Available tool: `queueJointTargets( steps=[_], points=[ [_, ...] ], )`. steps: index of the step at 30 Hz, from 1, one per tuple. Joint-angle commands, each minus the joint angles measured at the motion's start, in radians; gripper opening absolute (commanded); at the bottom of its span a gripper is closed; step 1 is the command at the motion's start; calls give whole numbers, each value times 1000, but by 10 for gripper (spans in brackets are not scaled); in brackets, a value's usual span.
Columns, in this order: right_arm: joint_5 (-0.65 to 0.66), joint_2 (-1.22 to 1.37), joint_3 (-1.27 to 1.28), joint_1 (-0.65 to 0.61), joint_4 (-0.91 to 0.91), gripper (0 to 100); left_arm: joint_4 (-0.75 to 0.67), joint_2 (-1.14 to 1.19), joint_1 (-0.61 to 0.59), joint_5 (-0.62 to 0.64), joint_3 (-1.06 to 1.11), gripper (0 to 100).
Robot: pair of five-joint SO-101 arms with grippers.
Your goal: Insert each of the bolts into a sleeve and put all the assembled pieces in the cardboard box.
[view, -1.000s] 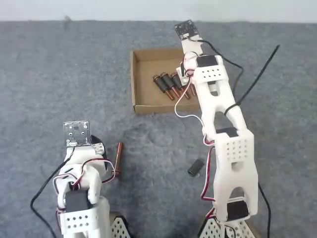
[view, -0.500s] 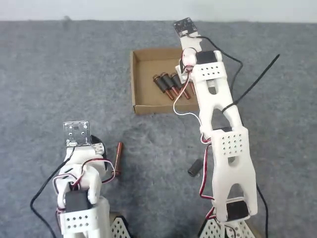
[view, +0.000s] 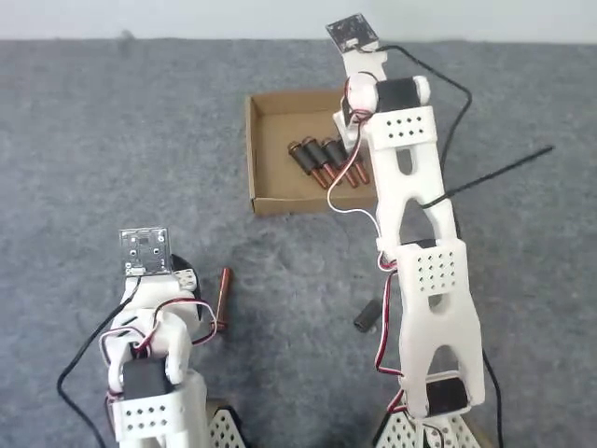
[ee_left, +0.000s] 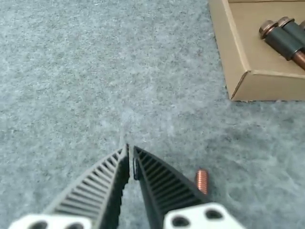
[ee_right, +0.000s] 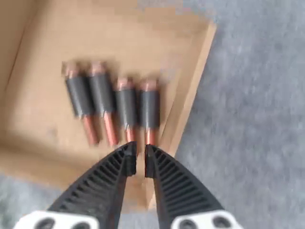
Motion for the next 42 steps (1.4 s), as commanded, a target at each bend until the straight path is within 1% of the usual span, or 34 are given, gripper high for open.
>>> queueJointTargets(
  steps=[1,4,7,14,22,28,32,36,42],
  points=[
    [5,-97,-94,-2,102,6,0,-15,-3,-8,-15,12],
    [5,-120,-55,38,102,6,0,-15,-3,-8,-15,12],
    [6,-173,64,53,102,6,2,-15,-5,-8,-15,12],
    [15,-438,531,53,94,6,2,-15,-5,-8,-15,12],
    [141,-751,965,58,94,6,2,-15,-5,-8,-15,12],
    [281,-984,1280,51,93,6,2,-15,-5,-8,-15,12],
    [477,-1107,1432,51,93,9,15,-15,-5,-20,-15,12],
    [641,-1202,1580,51,90,9,15,-15,-5,-103,-15,12],
    [773,-1334,1725,48,65,10,15,-15,-5,-118,-15,12]
  ],
)
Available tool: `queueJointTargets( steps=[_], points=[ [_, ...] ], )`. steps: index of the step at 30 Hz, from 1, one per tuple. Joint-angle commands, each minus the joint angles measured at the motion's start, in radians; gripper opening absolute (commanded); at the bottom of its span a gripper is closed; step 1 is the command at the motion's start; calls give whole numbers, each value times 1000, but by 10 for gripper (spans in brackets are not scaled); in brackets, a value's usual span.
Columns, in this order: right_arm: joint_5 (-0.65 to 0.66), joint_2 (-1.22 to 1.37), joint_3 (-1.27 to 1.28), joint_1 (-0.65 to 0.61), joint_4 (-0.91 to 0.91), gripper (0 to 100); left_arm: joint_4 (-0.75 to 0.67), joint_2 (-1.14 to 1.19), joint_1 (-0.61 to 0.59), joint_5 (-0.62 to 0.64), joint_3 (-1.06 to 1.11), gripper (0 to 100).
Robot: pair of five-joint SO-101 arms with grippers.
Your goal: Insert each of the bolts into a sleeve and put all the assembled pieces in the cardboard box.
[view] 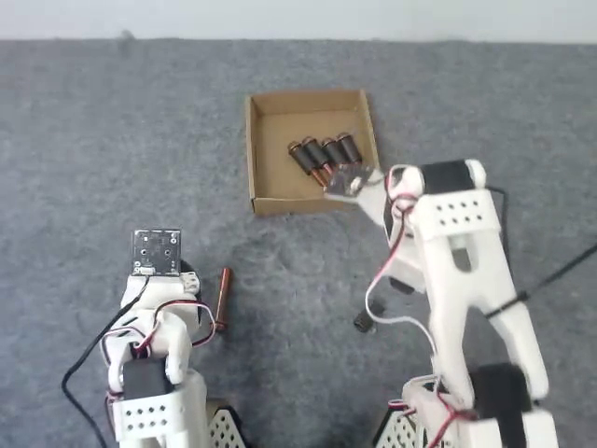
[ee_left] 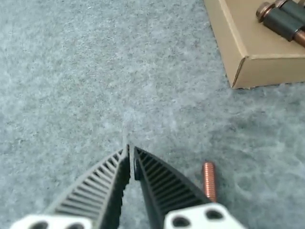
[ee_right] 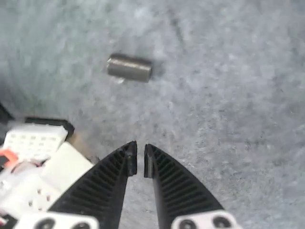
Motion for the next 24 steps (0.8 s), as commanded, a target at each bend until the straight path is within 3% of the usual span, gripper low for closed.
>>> queueJointTargets(
  steps=[1,7,14,17,20,24],
  points=[
    [83,-108,63,-7,15,11,3,-15,-5,-11,-15,12],
    [161,-220,258,-113,7,105,3,-15,-5,-12,-15,12],
    [190,-360,459,-225,-168,139,3,-15,-5,-12,-15,12],
    [265,-401,543,-286,-209,179,3,-15,-5,-21,-15,12],
    [315,-430,609,-325,-265,240,3,-15,-5,-98,-15,12],
    [388,-432,637,-328,-314,241,3,-15,-5,-196,-15,12]
  ],
)
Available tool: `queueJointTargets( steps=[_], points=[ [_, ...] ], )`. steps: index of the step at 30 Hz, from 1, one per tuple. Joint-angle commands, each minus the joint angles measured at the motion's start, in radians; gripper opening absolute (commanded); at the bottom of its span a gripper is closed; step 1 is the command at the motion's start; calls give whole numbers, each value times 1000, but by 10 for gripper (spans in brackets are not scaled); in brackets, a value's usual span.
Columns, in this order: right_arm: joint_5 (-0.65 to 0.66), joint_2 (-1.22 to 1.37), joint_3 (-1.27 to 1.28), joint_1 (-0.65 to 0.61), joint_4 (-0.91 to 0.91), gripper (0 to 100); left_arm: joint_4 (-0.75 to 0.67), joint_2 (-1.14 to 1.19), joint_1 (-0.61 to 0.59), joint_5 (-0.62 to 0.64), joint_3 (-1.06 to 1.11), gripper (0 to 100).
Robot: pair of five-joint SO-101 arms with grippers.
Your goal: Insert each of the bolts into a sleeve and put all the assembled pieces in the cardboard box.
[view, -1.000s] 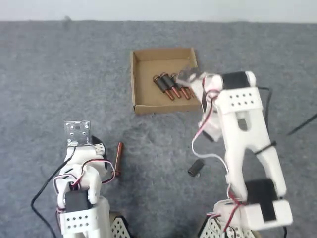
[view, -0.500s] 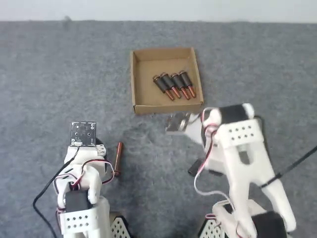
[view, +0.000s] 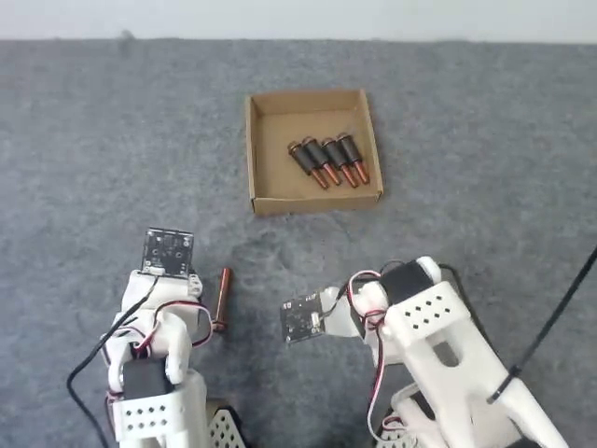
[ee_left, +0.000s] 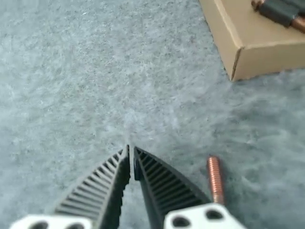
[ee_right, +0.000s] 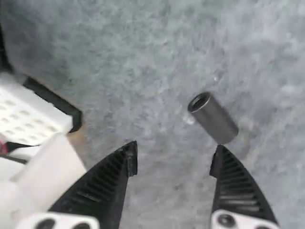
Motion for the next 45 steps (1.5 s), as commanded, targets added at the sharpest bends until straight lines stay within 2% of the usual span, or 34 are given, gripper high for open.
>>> queueJointTargets(
  steps=[1,12,24,30,35,40,45],
  points=[
    [75,-30,3,-12,-36,241,3,-15,-5,-66,-15,12],
    [190,-28,100,-8,-197,192,3,-15,-5,-69,-15,12],
    [229,-28,206,-10,-409,189,3,-15,-5,-69,-15,12],
    [307,-28,299,-8,-524,99,2,-15,-5,-71,-15,12],
    [302,-28,327,-4,-575,102,2,-15,-5,-71,-15,12],
    [296,-28,324,54,-618,107,2,-15,-5,-71,-15,12],
    [193,-33,319,76,-684,169,2,-15,-5,-71,-15,12]
  ],
)
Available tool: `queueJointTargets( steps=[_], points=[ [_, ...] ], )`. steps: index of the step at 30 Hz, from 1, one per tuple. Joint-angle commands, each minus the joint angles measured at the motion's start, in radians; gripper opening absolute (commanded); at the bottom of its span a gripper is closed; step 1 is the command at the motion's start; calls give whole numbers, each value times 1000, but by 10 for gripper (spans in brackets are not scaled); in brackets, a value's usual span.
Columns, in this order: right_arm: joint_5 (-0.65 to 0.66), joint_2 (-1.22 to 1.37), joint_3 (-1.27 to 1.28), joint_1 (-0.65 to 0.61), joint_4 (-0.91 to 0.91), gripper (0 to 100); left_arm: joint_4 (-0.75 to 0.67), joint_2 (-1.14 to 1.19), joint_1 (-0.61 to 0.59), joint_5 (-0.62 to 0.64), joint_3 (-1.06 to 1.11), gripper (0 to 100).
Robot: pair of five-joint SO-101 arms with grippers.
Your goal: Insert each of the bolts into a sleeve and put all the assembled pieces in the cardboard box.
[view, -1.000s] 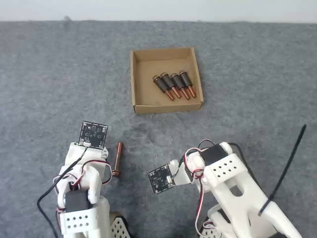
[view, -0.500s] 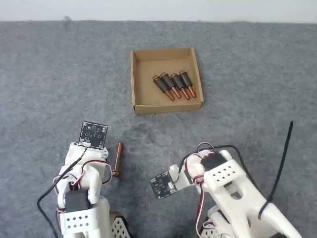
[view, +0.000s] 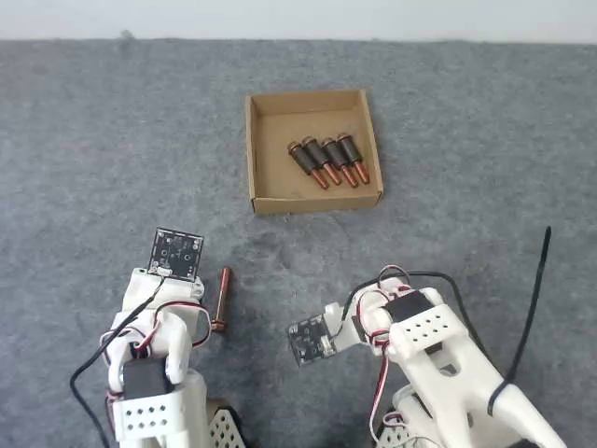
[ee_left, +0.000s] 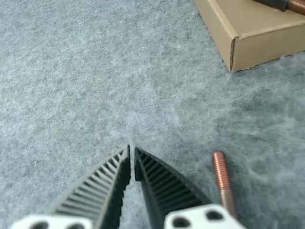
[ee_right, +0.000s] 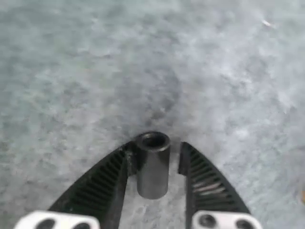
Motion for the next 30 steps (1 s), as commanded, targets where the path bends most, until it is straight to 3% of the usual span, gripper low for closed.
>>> queueJointTargets(
  steps=[1,6,19,30],
  points=[
    [-74,-36,-12,21,-44,170,2,-15,-5,-6,-15,12],
    [-186,-27,-61,22,-35,170,2,-15,-5,-6,-15,12],
    [-183,-24,-18,33,-38,162,2,-15,-5,-6,-15,12],
    [-187,239,-161,31,-21,99,0,-15,-5,-6,-15,12]
  ],
)
